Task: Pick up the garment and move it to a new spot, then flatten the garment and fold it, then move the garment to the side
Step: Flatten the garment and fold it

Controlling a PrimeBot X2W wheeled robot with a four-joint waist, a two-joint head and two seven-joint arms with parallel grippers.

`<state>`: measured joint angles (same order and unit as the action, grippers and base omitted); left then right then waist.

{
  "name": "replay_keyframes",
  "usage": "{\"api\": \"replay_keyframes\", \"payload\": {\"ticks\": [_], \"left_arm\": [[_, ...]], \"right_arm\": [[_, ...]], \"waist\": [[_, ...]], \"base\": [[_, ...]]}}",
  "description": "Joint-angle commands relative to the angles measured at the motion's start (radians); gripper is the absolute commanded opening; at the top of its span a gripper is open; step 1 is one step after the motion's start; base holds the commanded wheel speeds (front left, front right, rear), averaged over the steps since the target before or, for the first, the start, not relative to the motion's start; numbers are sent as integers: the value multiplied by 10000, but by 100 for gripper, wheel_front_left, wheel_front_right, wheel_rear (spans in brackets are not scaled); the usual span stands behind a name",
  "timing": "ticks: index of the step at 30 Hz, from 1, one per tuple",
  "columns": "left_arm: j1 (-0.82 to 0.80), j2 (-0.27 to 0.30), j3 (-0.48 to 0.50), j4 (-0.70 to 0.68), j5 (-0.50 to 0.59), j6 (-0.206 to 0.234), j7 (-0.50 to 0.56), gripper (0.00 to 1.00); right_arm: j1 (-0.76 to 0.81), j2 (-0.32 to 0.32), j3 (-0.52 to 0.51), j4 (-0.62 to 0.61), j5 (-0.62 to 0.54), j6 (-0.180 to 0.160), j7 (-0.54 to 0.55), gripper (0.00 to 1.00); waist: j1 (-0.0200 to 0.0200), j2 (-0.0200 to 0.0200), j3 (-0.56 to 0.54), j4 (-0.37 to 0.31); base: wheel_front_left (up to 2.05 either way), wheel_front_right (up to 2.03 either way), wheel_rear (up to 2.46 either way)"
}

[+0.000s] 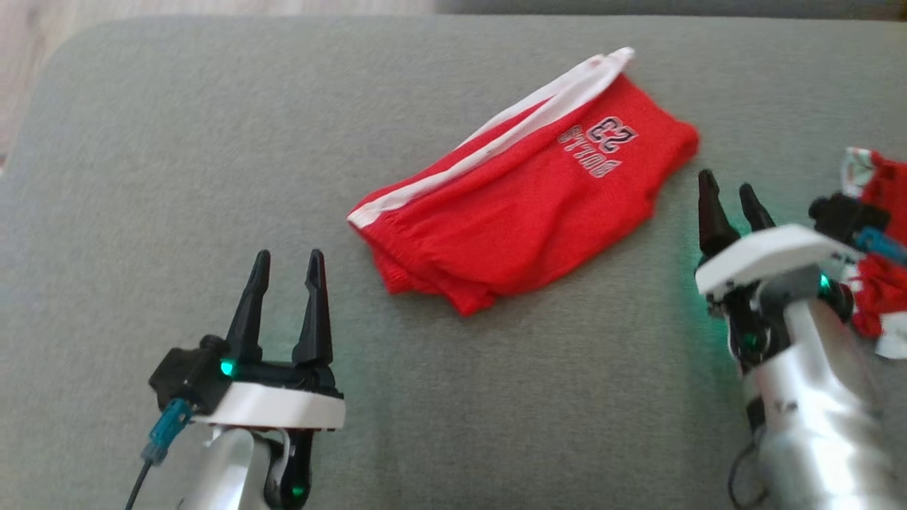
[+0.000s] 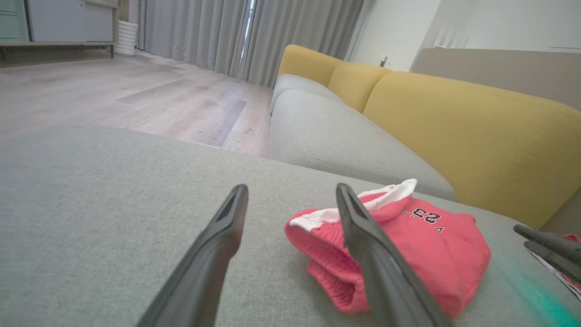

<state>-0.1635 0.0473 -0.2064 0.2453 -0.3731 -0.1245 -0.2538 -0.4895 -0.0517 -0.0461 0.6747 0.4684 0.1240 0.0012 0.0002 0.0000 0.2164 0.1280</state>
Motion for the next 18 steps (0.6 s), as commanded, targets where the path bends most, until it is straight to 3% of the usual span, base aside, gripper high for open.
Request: {"api": "replay_keyframes", "payload": {"ticks": [1,8,14,18], "left_arm": [[-419,31,180,-272,-130,-41,-80,100],[-691,31,-128,-196,-260,-33,-80,100],[-813,30,-213,-245,-373,-4,-80,100],[-863,30,-220,-277,-447,26,-80,100]], "right_arm": [[-649,14,156,90,237,67,75,100],[-2477,14,-114,2966,1242,67,274,100],[-3696,14,-270,5315,696,67,173,100],[-4065,14,-382,5982,348,67,144,100]], "waist": [[-2,0,287,322],[-2,0,608,877],[-2,0,767,1113],[-2,0,805,1164]], "base": [[0,0,0],[0,0,0],[0,0,0],[0,0,0]]}}
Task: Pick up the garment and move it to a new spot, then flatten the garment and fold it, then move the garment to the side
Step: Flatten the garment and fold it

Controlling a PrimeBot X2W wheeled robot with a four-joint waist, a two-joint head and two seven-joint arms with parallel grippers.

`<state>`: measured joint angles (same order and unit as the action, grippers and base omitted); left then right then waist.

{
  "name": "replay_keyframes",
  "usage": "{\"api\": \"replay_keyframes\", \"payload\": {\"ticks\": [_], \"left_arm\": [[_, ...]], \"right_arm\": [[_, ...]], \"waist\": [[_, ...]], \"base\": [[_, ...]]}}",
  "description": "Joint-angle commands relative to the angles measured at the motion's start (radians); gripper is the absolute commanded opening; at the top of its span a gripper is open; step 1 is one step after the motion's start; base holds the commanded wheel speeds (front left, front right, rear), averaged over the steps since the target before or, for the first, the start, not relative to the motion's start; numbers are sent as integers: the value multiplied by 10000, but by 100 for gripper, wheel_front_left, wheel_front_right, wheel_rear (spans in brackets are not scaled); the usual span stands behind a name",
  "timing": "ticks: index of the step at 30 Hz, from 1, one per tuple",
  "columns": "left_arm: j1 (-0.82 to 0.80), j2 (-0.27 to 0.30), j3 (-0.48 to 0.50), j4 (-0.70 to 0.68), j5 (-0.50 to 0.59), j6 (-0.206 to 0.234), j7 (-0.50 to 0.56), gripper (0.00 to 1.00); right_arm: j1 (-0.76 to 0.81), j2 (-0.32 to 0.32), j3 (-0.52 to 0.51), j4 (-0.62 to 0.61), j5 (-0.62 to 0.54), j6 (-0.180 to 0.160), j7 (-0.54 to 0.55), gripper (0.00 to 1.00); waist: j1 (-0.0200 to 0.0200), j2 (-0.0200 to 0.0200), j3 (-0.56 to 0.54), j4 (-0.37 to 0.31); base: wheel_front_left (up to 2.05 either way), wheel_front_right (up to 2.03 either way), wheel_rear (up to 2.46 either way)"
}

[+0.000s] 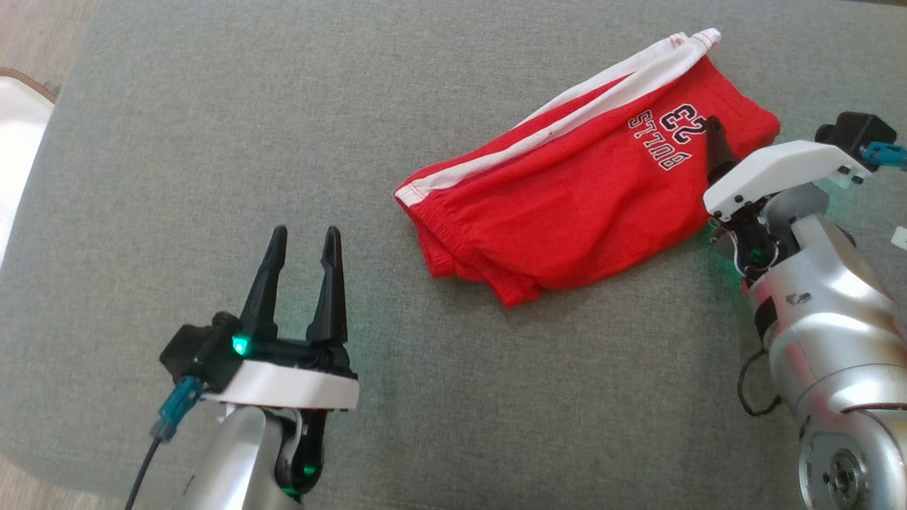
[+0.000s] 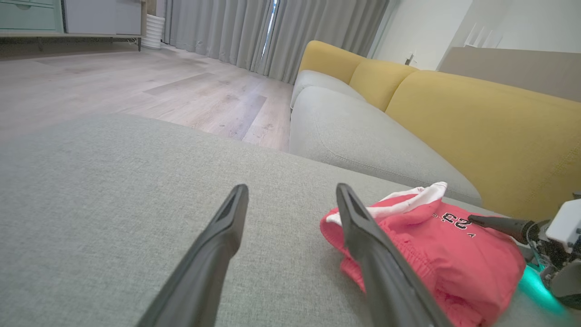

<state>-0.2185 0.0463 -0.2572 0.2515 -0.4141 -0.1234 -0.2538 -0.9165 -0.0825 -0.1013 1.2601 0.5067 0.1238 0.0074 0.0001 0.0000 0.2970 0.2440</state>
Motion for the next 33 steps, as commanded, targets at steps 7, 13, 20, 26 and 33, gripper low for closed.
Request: {"api": "replay_keyframes", "payload": {"ticks": [7,13,20,26,33], "left_arm": [[-368,40,291,-325,-42,23,-80,100],[-395,40,319,-283,-6,17,-80,100],[-351,39,345,-252,-12,15,-80,100],[-239,39,407,-252,-5,23,-80,100],[-6,39,533,-272,13,34,-80,100]], "right_arm": [[148,323,327,291,159,69,370,73],[74,323,941,300,569,69,156,0],[-44,323,1401,303,719,69,-1005,0],[152,151,1051,304,597,69,-1690,0],[631,-70,632,305,535,69,-2248,0]], "waist": [[-1,0,3,-31],[-1,0,-32,-168],[-1,0,-170,-350],[-1,0,-374,-493],[-1,0,-800,-828]], "base": [[0,0,0],[0,0,0],[0,0,0],[0,0,0],[0,0,0]]}}
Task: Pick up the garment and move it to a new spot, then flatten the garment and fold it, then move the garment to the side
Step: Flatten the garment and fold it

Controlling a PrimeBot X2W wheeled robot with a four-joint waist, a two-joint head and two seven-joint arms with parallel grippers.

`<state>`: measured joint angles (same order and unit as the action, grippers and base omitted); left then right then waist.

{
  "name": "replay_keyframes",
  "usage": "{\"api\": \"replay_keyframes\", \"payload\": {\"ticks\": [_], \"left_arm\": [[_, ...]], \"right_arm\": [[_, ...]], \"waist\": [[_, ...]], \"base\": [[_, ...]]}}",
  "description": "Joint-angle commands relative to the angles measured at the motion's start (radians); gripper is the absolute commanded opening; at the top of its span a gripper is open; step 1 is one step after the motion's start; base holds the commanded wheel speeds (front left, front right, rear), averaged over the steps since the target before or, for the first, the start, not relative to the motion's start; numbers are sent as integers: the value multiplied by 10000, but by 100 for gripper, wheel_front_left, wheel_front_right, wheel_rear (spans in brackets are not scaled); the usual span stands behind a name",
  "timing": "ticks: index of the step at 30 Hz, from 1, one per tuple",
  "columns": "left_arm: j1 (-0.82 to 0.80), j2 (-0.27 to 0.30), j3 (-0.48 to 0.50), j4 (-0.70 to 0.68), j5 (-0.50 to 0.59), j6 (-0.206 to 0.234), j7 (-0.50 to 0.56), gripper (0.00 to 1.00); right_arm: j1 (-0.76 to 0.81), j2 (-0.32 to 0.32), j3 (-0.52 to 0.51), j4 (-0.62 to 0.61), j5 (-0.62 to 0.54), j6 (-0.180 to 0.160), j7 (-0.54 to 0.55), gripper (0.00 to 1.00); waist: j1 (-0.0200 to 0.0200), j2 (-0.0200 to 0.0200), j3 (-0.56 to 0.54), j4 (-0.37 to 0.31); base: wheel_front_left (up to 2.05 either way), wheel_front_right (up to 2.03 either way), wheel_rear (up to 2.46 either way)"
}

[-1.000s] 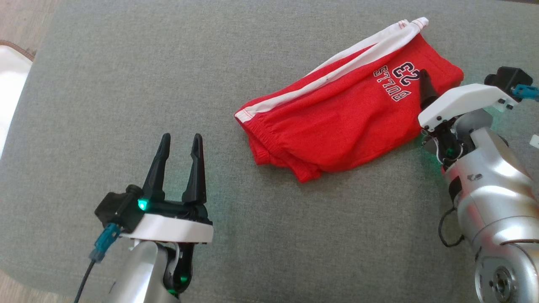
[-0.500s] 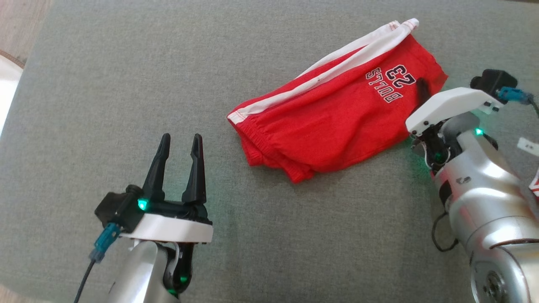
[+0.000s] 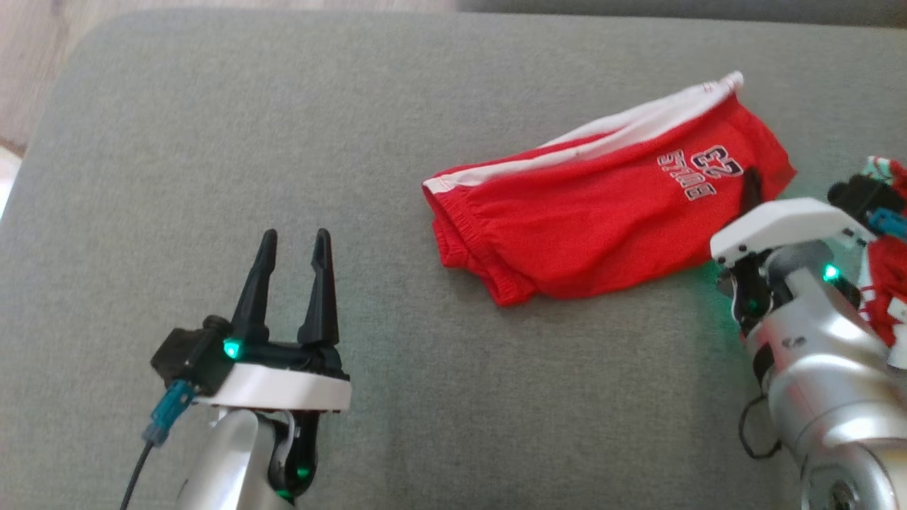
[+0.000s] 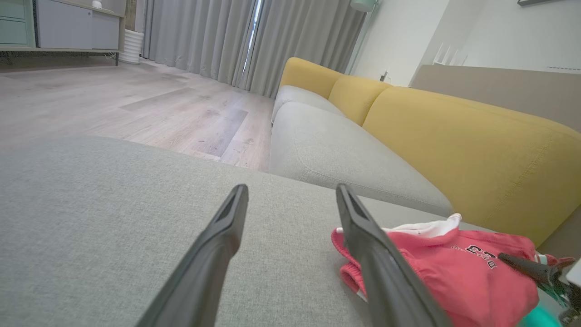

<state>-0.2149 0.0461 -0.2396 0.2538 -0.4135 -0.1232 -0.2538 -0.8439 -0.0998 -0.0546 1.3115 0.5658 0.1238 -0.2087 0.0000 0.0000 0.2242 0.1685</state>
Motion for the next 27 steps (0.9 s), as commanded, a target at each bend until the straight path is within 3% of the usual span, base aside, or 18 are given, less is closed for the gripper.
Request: {"api": "replay_keyframes", "payload": {"ticks": [1,10,15,27], "left_arm": [[2,41,375,-290,18,32,-80,100],[508,41,578,-288,87,19,-80,100],[795,41,629,-319,135,17,-80,100],[862,41,454,-312,271,-7,-80,100]], "right_arm": [[-13,121,119,-208,-39,69,-149,0],[1076,423,-459,-329,158,69,-511,0],[1767,485,-802,-1125,180,69,-526,0],[2478,494,16,-2763,457,69,-529,0]], "waist": [[0,0,-152,-134],[0,0,-985,-771],[0,0,-1293,-1018],[0,0,-1218,-1086]], "base": [[0,0,0],[0,0,0],[0,0,0],[0,0,0]]}}
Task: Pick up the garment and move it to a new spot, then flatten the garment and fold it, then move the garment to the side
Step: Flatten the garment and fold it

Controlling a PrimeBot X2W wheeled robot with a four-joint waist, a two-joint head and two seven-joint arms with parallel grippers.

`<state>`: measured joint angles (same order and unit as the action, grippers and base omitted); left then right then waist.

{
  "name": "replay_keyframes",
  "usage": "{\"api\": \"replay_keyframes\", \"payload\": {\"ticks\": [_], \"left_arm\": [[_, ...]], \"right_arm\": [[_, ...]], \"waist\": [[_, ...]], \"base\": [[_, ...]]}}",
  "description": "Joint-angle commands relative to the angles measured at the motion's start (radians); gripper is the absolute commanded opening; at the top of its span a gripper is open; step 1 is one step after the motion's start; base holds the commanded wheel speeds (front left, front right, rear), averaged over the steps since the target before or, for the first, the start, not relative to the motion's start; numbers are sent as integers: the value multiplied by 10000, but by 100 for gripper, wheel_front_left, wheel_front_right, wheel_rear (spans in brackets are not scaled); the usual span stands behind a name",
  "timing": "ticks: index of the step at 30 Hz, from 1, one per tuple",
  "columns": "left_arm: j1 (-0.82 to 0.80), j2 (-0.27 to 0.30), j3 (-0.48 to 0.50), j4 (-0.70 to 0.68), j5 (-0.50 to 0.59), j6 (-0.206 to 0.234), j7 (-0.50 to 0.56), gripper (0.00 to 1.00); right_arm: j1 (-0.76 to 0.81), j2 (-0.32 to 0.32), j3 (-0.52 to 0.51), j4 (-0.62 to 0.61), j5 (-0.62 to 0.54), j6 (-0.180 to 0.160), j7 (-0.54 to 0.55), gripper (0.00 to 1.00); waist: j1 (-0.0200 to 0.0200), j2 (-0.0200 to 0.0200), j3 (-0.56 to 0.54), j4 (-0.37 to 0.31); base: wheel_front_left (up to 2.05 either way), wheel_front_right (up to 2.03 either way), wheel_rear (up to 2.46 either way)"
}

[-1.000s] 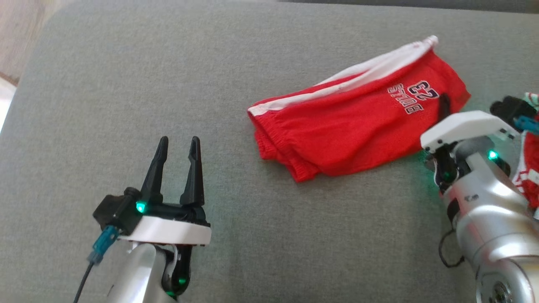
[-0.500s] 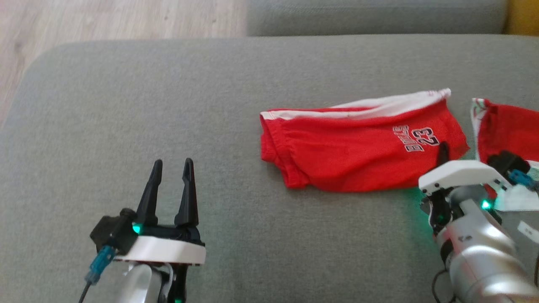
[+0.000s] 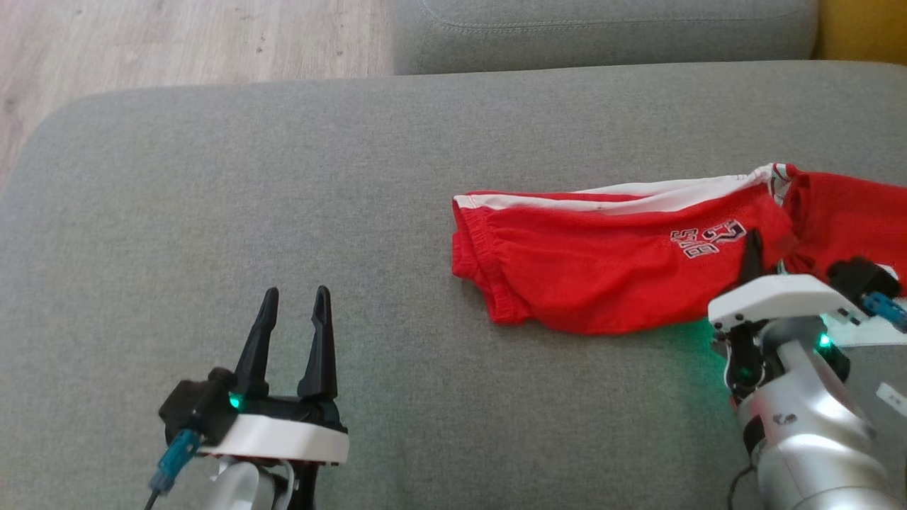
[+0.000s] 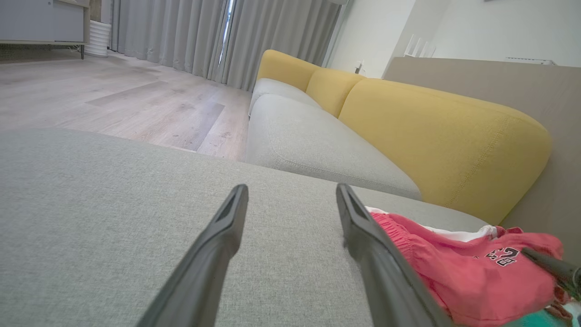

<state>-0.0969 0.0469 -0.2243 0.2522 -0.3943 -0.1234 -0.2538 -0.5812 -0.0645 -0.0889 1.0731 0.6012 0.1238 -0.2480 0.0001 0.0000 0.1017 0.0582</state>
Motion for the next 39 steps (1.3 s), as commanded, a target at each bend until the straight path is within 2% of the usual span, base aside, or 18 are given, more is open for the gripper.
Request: {"api": "replay_keyframes", "payload": {"ticks": [1,6,13,23,29,39], "left_arm": [[-329,33,310,-280,101,-9,-80,100],[-364,33,370,-224,129,-22,-80,100],[-327,33,333,-112,51,-38,-80,100],[-240,33,345,-13,3,-46,-80,100],[-235,33,348,4,24,-50,-80,100],[-261,33,408,-13,49,-56,-80,100]], "right_arm": [[-134,141,451,-493,132,69,-136,0],[-89,142,997,-1059,464,69,-136,0],[260,142,2688,-2426,1523,69,-137,0],[679,142,4989,-3542,2498,69,-137,0],[698,143,6118,-3554,2620,69,-137,0],[486,143,7691,-2790,2664,69,-47,0]], "waist": [[-1,0,6,31],[-1,0,-42,118],[-1,0,-246,339],[-1,0,-399,729],[-1,0,-392,927],[-1,0,-270,1085]], "base": [[0,0,0],[0,0,0],[0,0,0],[0,0,0],[0,0,0],[0,0,0]]}}
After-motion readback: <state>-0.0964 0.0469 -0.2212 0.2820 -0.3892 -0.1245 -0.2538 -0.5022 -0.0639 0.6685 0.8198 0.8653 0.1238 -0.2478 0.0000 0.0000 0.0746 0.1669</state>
